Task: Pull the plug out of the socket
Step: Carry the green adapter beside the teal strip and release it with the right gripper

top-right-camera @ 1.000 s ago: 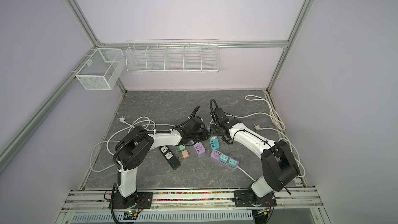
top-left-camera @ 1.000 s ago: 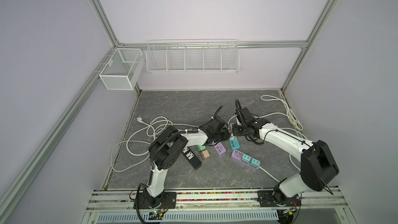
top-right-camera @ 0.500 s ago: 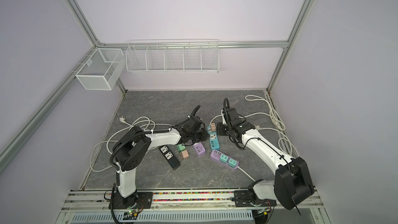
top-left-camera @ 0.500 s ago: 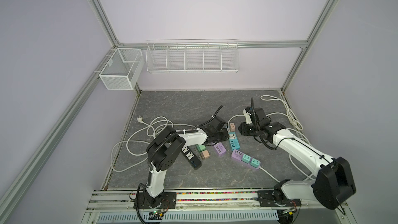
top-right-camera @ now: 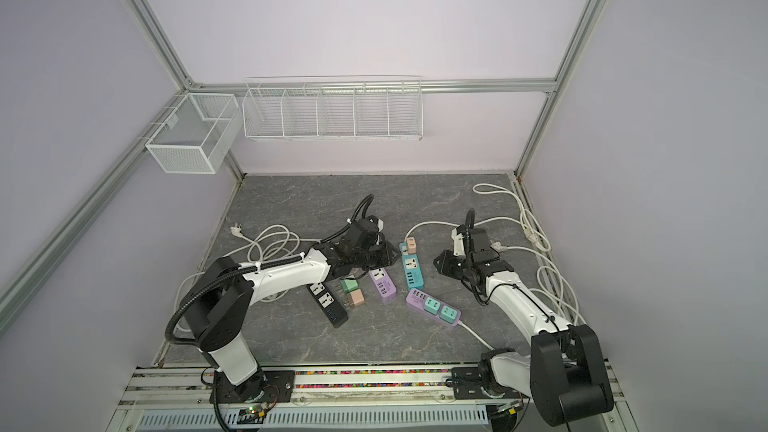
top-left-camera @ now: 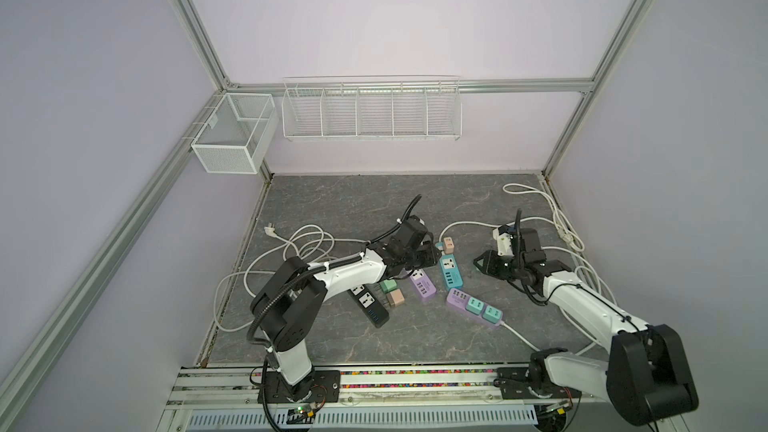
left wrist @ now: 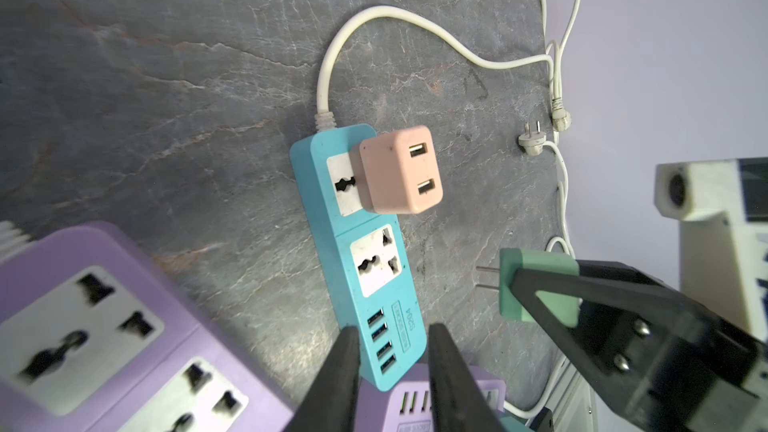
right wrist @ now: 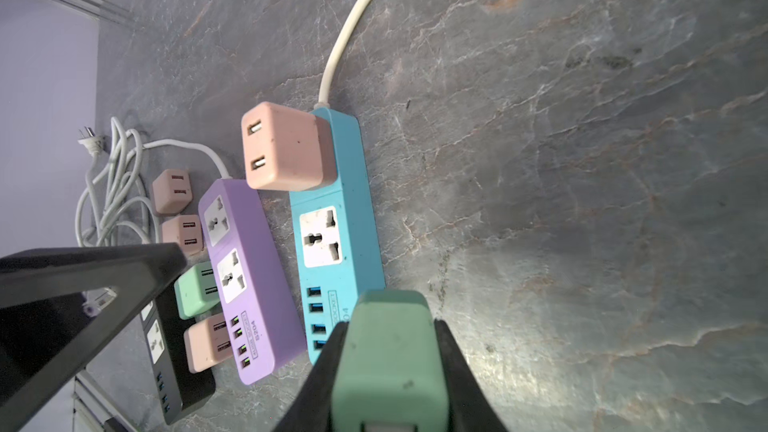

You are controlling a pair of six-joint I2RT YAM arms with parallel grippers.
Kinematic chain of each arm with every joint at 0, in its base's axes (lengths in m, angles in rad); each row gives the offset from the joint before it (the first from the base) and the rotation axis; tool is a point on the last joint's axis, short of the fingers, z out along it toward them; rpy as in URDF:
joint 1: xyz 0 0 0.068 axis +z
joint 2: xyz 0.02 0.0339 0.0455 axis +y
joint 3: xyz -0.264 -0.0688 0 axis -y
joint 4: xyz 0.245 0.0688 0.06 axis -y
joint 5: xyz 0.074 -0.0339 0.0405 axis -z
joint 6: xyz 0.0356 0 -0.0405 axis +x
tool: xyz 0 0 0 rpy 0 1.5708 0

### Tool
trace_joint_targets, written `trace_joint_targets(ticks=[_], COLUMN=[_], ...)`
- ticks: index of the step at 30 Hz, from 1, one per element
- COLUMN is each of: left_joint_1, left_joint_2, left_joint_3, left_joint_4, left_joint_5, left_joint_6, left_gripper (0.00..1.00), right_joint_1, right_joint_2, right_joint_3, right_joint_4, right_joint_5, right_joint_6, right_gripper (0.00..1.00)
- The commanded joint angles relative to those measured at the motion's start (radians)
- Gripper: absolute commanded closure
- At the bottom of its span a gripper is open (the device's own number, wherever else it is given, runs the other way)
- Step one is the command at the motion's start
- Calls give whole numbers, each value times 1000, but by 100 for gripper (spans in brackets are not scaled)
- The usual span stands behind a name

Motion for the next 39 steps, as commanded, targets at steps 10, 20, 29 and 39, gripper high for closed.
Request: trace_joint_targets(ticks=[10, 20, 29, 39], left_joint_1=[-6, -6, -6, -4], left_joint_2=[-125, -148, -140, -118], left_joint_3=[-121, -154, -166, -158], left_joint_4=[3, 28, 62, 71], left_joint_5=[-73, -74, -70, -62], left_joint_6=[46, 36, 12, -1], left_gripper=[62, 59, 57, 56], right_joint_1=[-82, -90, -98, -105], right_joint_2=[75, 156, 190, 241], right_joint_3=[-97, -102, -92, -80], right_joint_4=[290, 319, 310, 302], right_joint_5=[-110, -85, -65, -63], right_joint_6=[53, 66, 68, 74], right_gripper=[76, 75, 73, 70])
